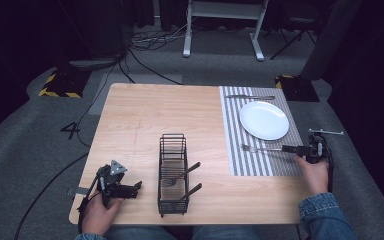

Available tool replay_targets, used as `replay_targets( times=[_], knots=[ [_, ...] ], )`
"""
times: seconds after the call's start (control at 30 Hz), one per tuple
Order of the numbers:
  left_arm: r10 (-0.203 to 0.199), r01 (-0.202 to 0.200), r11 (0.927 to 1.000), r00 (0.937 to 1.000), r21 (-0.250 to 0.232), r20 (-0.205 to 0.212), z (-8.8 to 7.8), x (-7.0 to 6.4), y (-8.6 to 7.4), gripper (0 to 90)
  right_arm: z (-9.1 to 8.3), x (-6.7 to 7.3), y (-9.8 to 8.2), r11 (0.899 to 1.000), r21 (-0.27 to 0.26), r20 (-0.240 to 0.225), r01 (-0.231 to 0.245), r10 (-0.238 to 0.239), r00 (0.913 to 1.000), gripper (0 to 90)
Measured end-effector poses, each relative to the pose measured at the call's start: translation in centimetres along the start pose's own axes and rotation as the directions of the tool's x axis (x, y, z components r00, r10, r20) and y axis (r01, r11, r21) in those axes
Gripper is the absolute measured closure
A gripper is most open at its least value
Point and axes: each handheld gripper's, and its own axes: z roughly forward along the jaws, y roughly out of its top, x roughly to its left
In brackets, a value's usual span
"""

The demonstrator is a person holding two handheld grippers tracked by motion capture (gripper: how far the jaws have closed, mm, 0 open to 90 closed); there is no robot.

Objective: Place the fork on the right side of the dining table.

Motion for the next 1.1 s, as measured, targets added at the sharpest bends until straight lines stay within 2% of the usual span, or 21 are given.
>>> replay_targets(
  times=[0.23,0.43,0.6,0.8,1.0,1.1],
  knots=[
    [-0.001,0.001,1.0,1.0,-0.001,-0.001,0.0,0.0,0.0,0.2,-0.2,-0.8,-0.2,1.0,0.0,0.03,-0.006,0.006,0.9995,50.2],
    [0.0,0.0,1.0,1.0,0.002,0.0,0.0,0.0,0.0,0.2,-0.5,-0.9,-0.4,1.0,-0.013,0.038,-0.002,0.002,0.9993,50.1],
    [-0.001,0.001,1.0,1.0,-0.002,-0.001,0.0,0.0,0.0,0.2,-0.7,0.1,-0.8,0.999,-0.009,0.031,0.041,-0.041,0.9987,49.8],
    [-0.001,0.001,1.0,1.0,0.0,0.0,0.0,0.0,0.0,0.2,-0.2,1.4,-1.6,0.997,0.031,-0.004,0.077,-0.077,0.997,48.3],
    [-0.001,0.001,1.0,1.0,-0.001,-0.001,0.0,0.0,0.0,0.2,0.7,2.4,-2.5,0.989,0.078,0.004,0.125,-0.126,0.9921,48.1],
    [-0.001,0.001,1.0,1.0,0.001,0.0,0.0,0.0,0.0,0.2,1.2,2.5,-2.7,0.987,0.098,0.009,0.129,-0.131,0.9914,48.1]
  ],
)
